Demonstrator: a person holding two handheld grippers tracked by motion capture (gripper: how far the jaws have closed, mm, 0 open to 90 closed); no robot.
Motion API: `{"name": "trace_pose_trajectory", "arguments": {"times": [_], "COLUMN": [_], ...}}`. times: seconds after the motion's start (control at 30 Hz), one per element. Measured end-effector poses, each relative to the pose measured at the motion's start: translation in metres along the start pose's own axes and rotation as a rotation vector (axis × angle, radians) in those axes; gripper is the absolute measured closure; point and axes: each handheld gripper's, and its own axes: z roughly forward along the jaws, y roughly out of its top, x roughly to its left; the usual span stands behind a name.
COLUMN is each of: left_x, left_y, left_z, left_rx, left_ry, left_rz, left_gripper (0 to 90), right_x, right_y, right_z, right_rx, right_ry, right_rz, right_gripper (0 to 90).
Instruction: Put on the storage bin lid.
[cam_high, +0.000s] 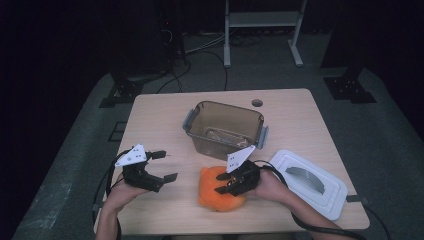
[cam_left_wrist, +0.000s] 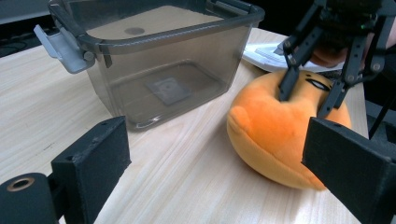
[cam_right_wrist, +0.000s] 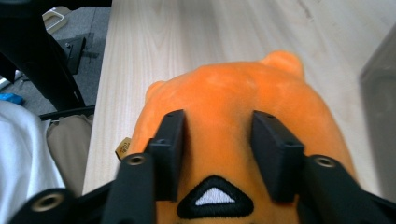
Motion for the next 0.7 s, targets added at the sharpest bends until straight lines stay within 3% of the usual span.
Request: {"name": "trace_pose_trajectory", "arguments": {"times": [0.3,0.7], "left_x": [0.000,0.003], "left_y": [-0.001,-0.003], "left_z": [0.001,-0.003], "left_rx": [0.007,-0.001], "left_ry": [0.000,0.004], "left_rz": [-0.001,-0.007], "left_gripper": [7.0,7.0], "right_x": [0.004,-0.001], "right_y": [0.002,0.014], "right_z": [0.001,-0.017], "right_rx": [0.022,-0.038], "right_ry": [0.005,0.060], "right_rz": [-0.021,0.045], "right_gripper": [75.7,78.8]}}
